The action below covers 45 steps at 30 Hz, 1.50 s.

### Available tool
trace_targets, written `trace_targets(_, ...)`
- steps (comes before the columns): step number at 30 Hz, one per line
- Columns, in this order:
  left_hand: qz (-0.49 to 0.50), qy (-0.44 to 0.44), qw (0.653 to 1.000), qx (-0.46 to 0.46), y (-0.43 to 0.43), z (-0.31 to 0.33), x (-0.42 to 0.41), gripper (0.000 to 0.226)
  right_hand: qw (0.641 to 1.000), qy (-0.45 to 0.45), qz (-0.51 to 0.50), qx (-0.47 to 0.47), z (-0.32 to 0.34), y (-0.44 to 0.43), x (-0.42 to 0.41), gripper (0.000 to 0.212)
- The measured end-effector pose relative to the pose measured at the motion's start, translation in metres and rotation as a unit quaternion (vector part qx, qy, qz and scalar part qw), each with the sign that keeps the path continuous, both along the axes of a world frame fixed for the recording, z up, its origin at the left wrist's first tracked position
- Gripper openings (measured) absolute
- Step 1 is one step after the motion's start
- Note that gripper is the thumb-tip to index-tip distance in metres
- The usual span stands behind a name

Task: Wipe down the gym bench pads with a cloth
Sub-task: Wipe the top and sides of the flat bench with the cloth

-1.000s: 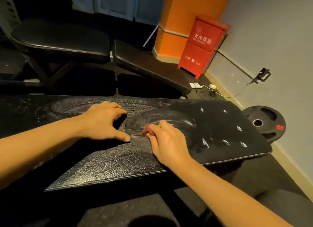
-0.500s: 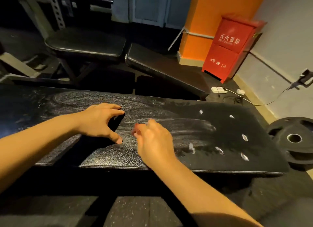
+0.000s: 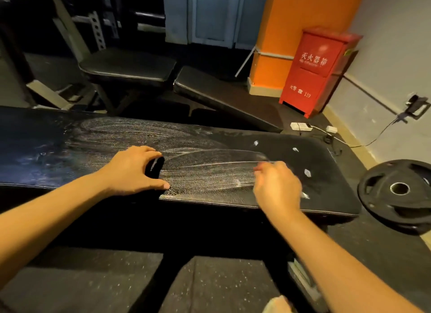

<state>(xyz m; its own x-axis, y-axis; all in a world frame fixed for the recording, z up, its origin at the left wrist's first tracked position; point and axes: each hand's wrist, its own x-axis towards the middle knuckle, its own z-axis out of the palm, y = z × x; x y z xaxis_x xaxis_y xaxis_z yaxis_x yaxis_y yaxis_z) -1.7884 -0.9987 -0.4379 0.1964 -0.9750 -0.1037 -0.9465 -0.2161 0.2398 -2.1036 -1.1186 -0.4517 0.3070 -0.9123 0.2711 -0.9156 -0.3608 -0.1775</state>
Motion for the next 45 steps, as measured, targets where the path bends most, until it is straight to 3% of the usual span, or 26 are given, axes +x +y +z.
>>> trace_targets(2,0.021,0.004,1.0,0.006,0.004,0.001,-0.007,0.121,0.994,-0.035,0.103,0.02,-0.004,0.032,0.05,0.025)
trace_targets(5,0.057,0.036,0.998,0.011,0.009,0.005,-0.009,0.094,0.969,-0.017,0.239,0.064,-0.005,0.067,0.097,0.025)
trace_targets(7,0.046,-0.004,0.998,0.043,0.005,0.013,-0.008,0.092,0.964,-0.002,0.261,0.046,-0.003,0.066,0.089,0.027)
trace_targets(11,-0.046,-0.082,0.991,0.09,-0.017,0.023,-0.015,0.136,0.997,-0.019,0.077,-0.009,-0.008,0.023,-0.001,0.029)
trace_targets(14,-0.098,-0.062,0.991,0.069,-0.032,0.015,-0.022,0.14,0.992,-0.003,-0.123,-0.012,-0.002,-0.012,-0.079,0.028)
trace_targets(16,-0.101,-0.023,0.994,0.043,-0.034,0.009,-0.022,0.143,0.981,-0.01,-0.194,-0.024,-0.001,-0.011,-0.077,0.027)
trace_targets(18,-0.086,0.04,0.995,0.033,-0.033,0.006,-0.018,0.136,0.986,-0.033,-0.16,-0.046,-0.006,0.007,-0.029,0.025)
trace_targets(21,-0.063,0.102,0.993,0.006,-0.039,0.009,-0.01,0.127,0.998,-0.05,0.027,-0.012,-0.008,0.053,0.064,0.024)
trace_targets(24,-0.059,0.127,0.989,-0.048,-0.051,0.01,-0.015,0.114,0.984,-0.026,0.175,0.006,-0.008,0.067,0.075,0.024)
trace_targets(26,-0.071,0.109,0.989,-0.069,-0.059,0.011,-0.022,0.113,0.993,-0.025,0.109,-0.028,-0.009,0.029,0.03,0.024)
trace_targets(28,-0.089,0.072,0.991,-0.064,-0.064,0.008,-0.028,0.12,0.999,0.01,-0.039,-0.031,-0.005,-0.027,-0.032,0.025)
trace_targets(30,-0.104,0.047,0.992,-0.05,-0.067,0.004,-0.032,0.123,0.984,0.029,-0.171,-0.025,-0.001,-0.074,-0.086,0.024)
trace_targets(32,-0.102,0.039,0.993,-0.038,-0.069,-0.001,-0.032,0.117,0.975,0.006,-0.22,-0.037,0.001,-0.083,-0.082,0.024)
trace_targets(34,-0.097,0.04,0.994,-0.021,-0.074,-0.006,-0.032,0.12,0.984,-0.024,-0.173,-0.039,-0.002,-0.066,-0.038,0.025)
trace_targets(36,-0.089,0.022,0.996,-0.003,-0.078,-0.007,-0.033,0.128,0.998,-0.043,-0.033,-0.026,-0.003,-0.031,0.017,0.025)
trace_targets(38,-0.087,-0.02,0.996,-0.005,-0.081,-0.008,-0.035,0.135,0.993,-0.018,0.121,0.0,-0.004,0.014,0.047,0.021)
trace_targets(40,-0.086,-0.051,0.995,-0.001,-0.086,-0.007,-0.037,0.145,0.979,0.002,0.204,-0.01,-0.007,0.021,0.031,0.02)
trace_targets(42,-0.086,-0.07,0.994,0.018,-0.091,-0.005,-0.038,0.15,0.991,0.001,0.135,-0.016,-0.009,-0.011,-0.012,0.02)
trace_targets(45,-0.089,-0.072,0.993,0.039,-0.094,-0.005,-0.037,0.149,0.997,0.014,-0.07,-0.016,-0.003,-0.095,-0.078,0.022)
